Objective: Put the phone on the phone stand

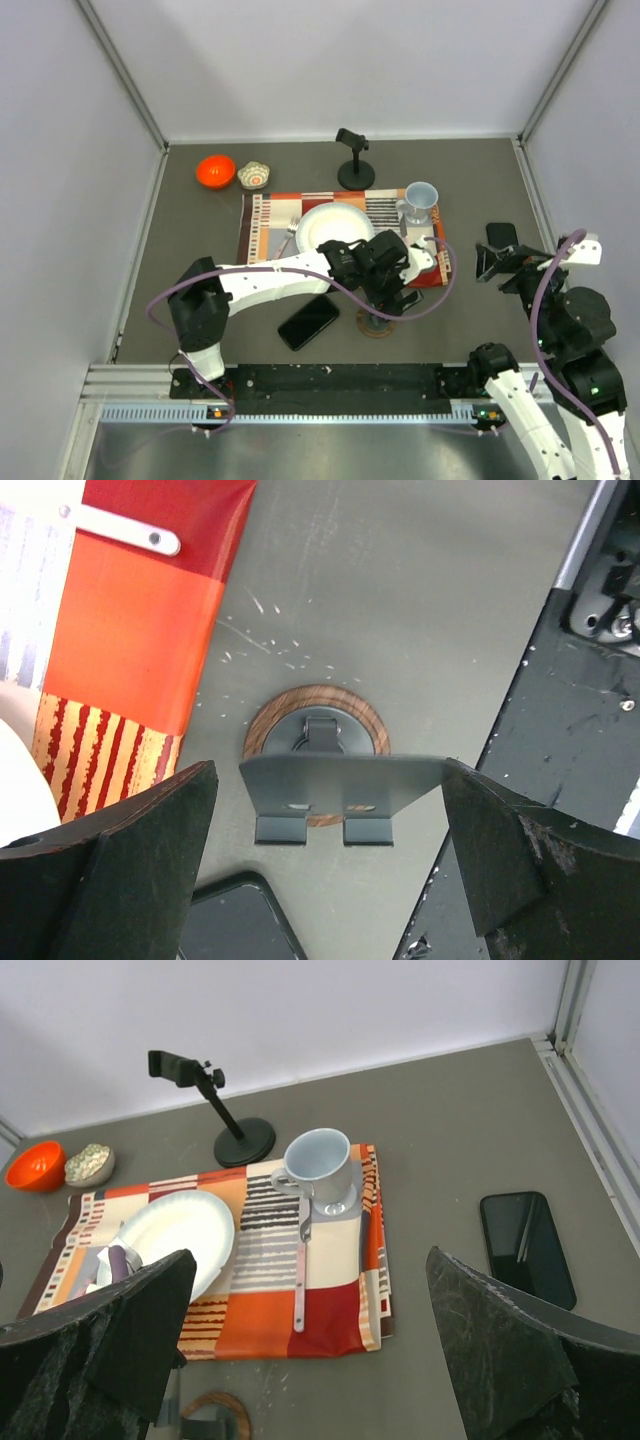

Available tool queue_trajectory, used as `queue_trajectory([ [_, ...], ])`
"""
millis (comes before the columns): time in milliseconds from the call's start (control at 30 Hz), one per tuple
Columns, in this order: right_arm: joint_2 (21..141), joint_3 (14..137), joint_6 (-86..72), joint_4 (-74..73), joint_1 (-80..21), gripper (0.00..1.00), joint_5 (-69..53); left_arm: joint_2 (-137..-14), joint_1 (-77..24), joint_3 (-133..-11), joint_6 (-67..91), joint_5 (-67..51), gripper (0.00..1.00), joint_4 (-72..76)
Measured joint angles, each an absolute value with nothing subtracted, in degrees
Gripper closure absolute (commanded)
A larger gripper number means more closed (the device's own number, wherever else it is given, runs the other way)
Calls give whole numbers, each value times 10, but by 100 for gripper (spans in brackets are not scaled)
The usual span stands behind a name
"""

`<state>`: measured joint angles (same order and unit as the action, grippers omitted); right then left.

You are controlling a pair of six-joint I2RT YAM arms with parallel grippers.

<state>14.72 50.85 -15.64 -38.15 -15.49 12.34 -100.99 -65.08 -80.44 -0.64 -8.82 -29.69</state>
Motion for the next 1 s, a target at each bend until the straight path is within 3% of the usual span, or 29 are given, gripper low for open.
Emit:
queue_trajectory([
  [400,150,494,-150,-373,-155,1,126,-1017,-653,-805,-33,-79,2,-312],
  [667,150,494,-149,-373,-155,1,126,-1022,-653,-805,-38,-97,16,-313],
  [867,150,491,-149,-367,-155,1,126,-1022,-653,-806,-40,-100,35,-312],
  [1000,150,487,-150,-362,-155,1,126,-1022,-653,-806,-37,-96,63,-312],
])
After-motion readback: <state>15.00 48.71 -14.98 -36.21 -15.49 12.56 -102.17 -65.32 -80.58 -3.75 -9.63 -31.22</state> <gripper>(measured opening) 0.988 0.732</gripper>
